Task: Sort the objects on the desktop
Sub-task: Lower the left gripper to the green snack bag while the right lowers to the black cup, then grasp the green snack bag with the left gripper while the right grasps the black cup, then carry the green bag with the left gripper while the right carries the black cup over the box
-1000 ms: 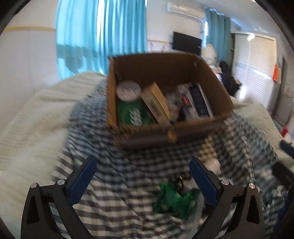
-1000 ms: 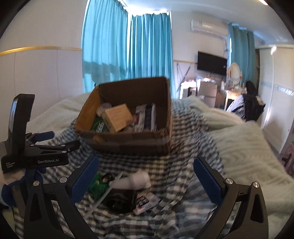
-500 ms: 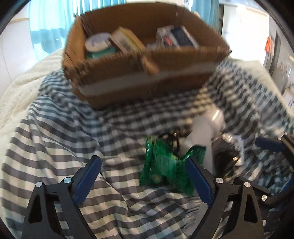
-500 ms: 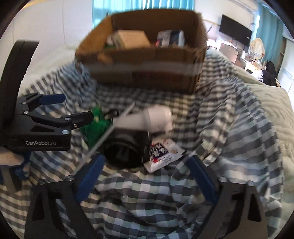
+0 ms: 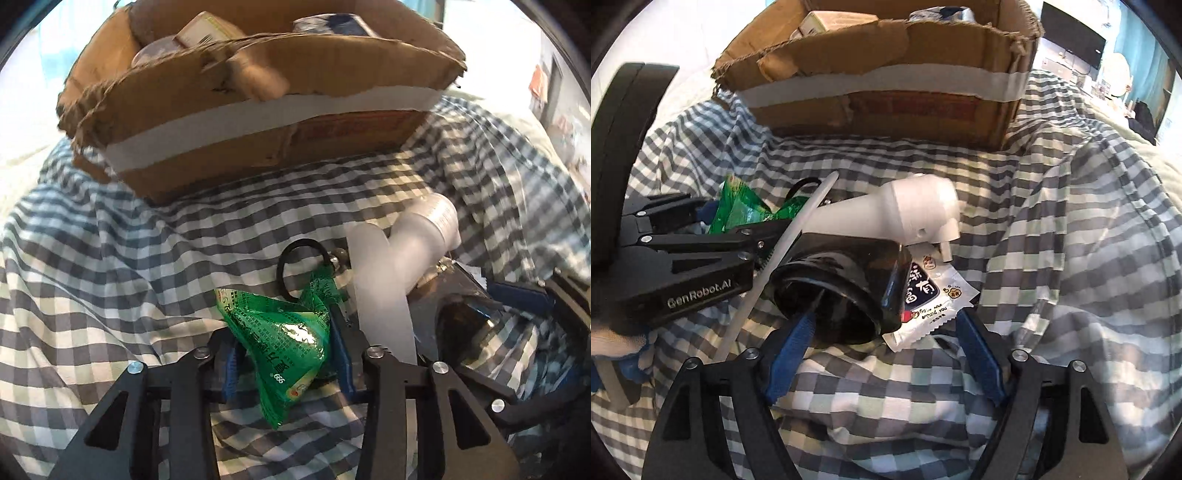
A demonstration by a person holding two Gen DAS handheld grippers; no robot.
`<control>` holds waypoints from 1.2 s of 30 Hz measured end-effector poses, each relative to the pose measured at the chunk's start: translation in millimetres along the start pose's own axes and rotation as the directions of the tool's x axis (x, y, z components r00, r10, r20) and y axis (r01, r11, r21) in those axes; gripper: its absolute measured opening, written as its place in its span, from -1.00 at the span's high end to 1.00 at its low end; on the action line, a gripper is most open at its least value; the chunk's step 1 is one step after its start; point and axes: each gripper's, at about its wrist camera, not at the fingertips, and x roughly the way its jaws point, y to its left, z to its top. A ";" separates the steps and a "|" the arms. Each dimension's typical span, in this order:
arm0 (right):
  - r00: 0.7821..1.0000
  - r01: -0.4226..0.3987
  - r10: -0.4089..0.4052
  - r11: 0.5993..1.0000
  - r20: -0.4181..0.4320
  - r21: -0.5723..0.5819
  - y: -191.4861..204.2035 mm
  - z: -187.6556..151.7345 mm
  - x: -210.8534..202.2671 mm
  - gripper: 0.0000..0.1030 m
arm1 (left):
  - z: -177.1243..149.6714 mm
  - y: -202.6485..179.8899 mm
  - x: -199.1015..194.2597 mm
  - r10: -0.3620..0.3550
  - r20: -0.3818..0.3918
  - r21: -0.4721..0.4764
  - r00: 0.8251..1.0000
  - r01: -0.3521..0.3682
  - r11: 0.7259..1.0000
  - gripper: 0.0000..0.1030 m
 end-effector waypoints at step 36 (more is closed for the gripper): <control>0.959 0.006 -0.049 0.988 0.278 0.153 1.1 -12.7 -105.0 0.80 | -13.1 -19.5 -151.2 0.053 0.318 -0.029 0.947 -0.046 0.999 0.25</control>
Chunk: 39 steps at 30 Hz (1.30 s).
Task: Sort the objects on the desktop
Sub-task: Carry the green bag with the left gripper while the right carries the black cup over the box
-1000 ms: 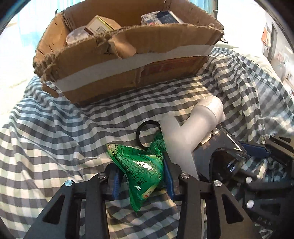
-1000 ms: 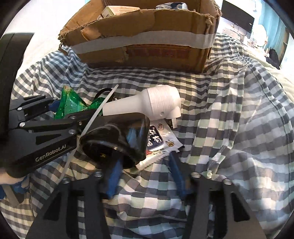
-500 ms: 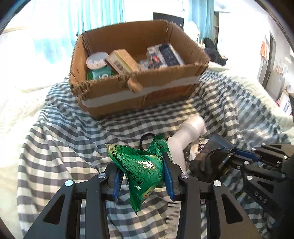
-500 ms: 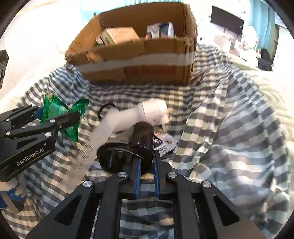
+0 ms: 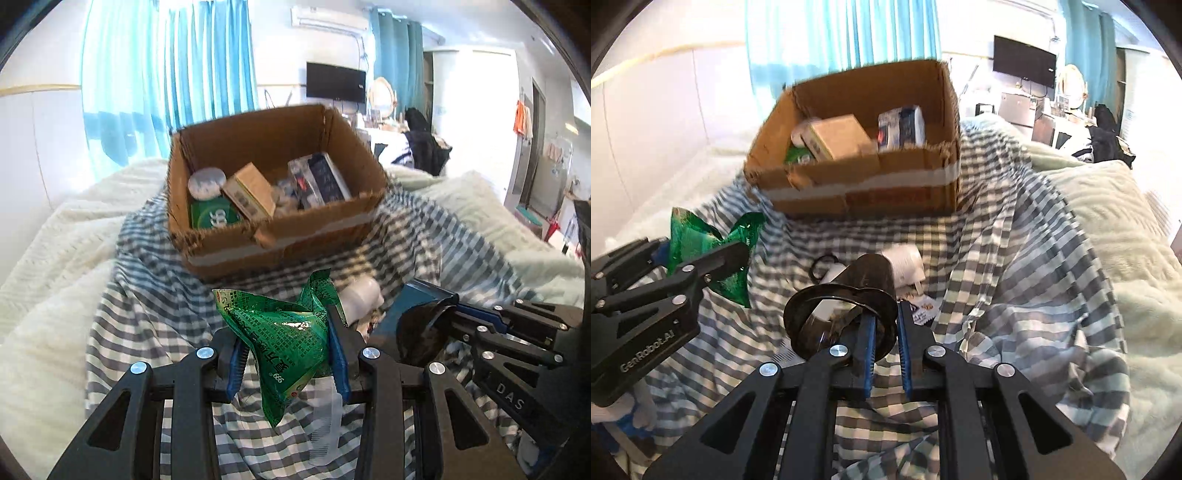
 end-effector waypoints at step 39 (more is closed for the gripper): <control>0.874 0.074 -0.032 0.995 0.484 -0.067 22.0 152.8 -130.8 0.81 | 159.7 49.6 -90.8 0.015 0.334 -0.076 0.942 0.012 0.997 0.25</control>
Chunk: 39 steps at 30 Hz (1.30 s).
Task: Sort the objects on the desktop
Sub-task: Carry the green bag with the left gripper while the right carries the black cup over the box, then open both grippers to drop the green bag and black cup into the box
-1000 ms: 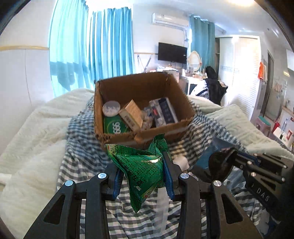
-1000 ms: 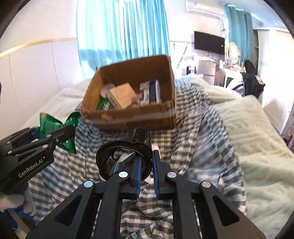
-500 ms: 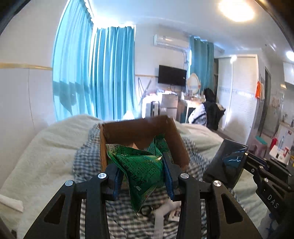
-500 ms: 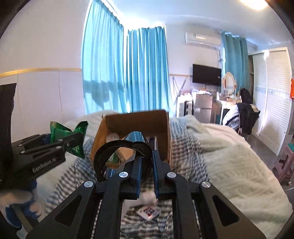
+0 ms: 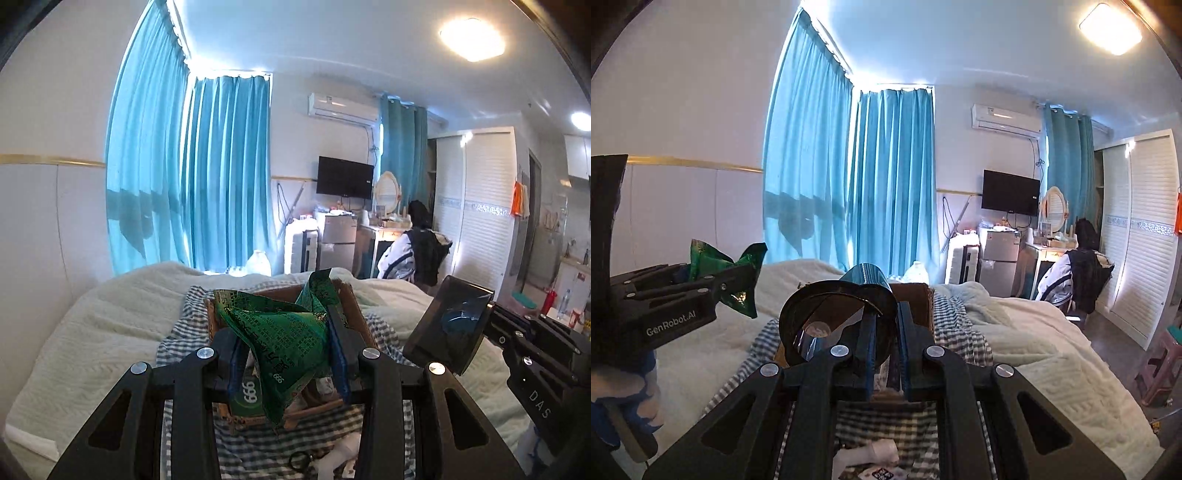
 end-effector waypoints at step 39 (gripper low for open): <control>0.994 -0.013 0.017 0.999 -0.110 0.033 -40.4 -39.8 225.1 0.81 | -46.1 31.7 234.1 0.040 -0.193 -0.008 0.980 -0.043 0.999 0.25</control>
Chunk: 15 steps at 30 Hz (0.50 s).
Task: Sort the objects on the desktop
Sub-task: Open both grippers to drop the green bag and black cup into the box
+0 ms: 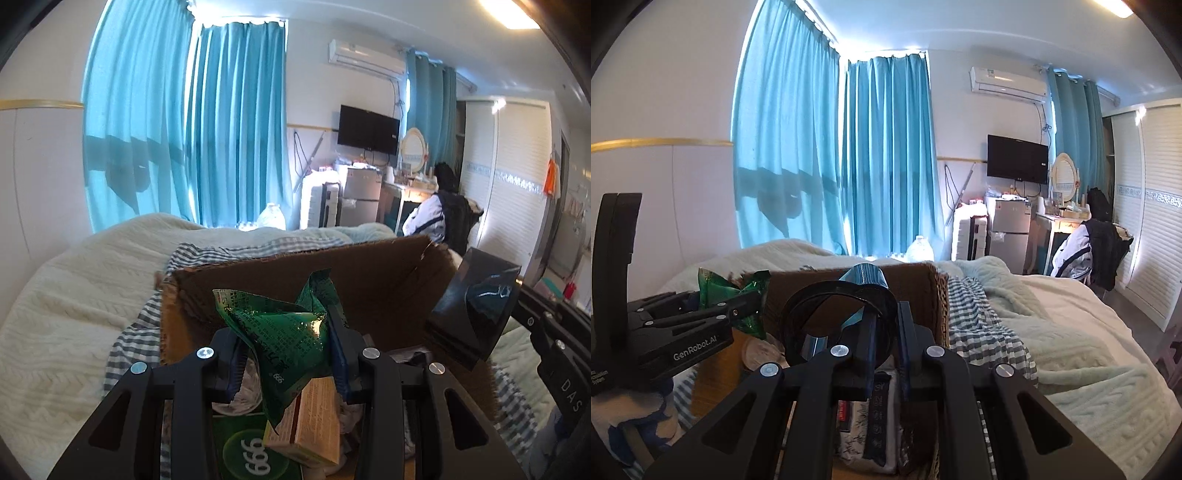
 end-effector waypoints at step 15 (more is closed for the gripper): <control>0.988 0.005 -0.025 0.992 -0.155 -0.127 6.8 -12.8 79.1 0.26 | -10.1 8.9 56.2 0.019 -0.128 -0.053 0.992 -0.026 0.998 -0.27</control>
